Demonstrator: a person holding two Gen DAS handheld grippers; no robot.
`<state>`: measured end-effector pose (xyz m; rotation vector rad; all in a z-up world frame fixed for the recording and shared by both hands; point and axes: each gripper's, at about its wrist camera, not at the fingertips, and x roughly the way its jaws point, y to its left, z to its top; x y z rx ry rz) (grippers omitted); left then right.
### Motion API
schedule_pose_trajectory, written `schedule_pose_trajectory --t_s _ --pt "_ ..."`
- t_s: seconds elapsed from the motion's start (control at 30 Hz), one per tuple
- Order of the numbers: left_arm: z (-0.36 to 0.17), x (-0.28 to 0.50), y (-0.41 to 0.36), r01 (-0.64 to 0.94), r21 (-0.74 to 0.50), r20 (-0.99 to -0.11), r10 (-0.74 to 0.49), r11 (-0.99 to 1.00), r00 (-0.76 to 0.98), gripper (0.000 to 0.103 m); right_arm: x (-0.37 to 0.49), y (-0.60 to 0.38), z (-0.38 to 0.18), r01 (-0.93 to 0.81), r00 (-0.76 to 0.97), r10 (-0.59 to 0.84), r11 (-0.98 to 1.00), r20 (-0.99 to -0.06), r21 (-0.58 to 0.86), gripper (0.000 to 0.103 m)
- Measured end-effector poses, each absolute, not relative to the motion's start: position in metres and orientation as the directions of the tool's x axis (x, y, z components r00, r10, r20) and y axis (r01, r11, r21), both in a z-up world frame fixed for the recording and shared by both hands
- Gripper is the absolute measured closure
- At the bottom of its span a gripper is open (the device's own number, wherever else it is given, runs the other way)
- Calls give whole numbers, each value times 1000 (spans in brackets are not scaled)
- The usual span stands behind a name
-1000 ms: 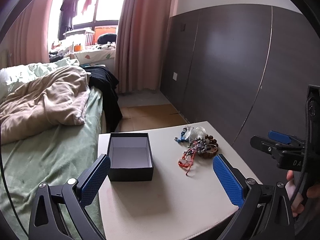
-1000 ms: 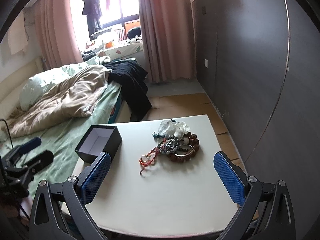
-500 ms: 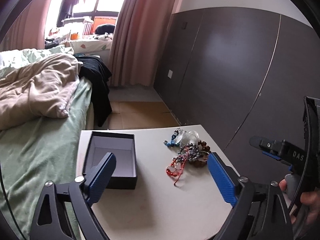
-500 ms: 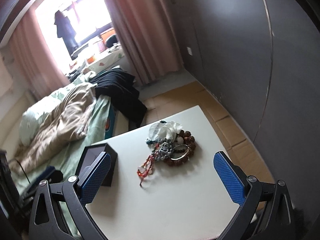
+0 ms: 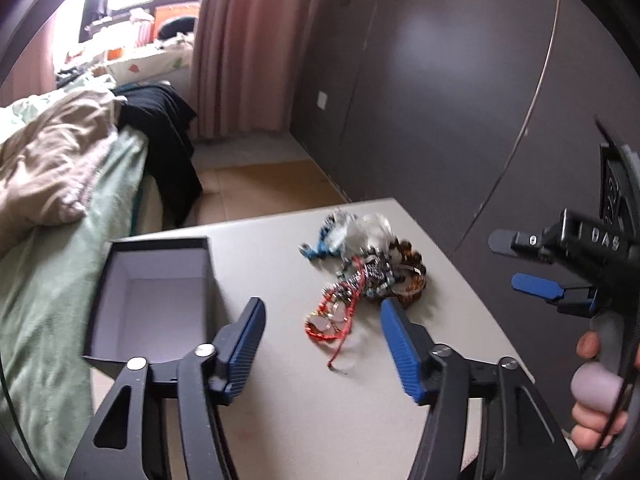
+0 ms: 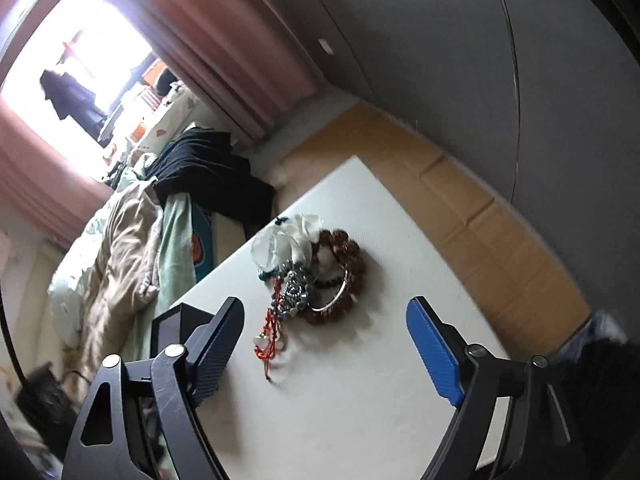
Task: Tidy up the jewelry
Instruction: 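Reach the left gripper to the red string bracelet and close on it, then carry the red string into the black box with the left gripper while the right grasps the grey beaded bracelet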
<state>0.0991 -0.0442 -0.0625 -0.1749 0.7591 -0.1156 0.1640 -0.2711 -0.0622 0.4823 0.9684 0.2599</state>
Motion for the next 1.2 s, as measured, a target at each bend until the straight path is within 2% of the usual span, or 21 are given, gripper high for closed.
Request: schedule_pose_trajectory --t_s 0.23,0.4,0.57,0.67,0.7,0.73,1.1,1.2 --pt "-84 124 -65 78 -181 -711 -185 980 679 50 178 -276 -75 49 513 446 838 -733 544 22" --pt "-107 146 -72 68 -137 -757 -149 988 636 56 188 -281 -77 60 489 468 824 -737 563 22" --pt "-125 158 -75 66 -126 -785 -140 990 603 57 190 -281 -82 76 470 488 808 -736 584 22" --pt "-128 157 -78 72 -94 -788 -118 993 605 70 193 -279 -89 81 444 514 793 -734 604 22" --pt "-128 157 -78 78 -91 -793 -120 993 597 87 193 -277 -91 81 437 517 792 -736 605 22" --pt "-128 157 -76 82 -100 -797 -129 992 591 98 193 -275 -92 79 433 518 793 -738 604 22" --pt "-88 140 -40 33 -206 -709 -173 978 683 101 196 -237 -111 12 340 590 776 -732 631 22" --pt "-85 139 -35 30 -216 -698 -176 976 694 101 197 -226 -115 0 317 609 767 -727 642 26"
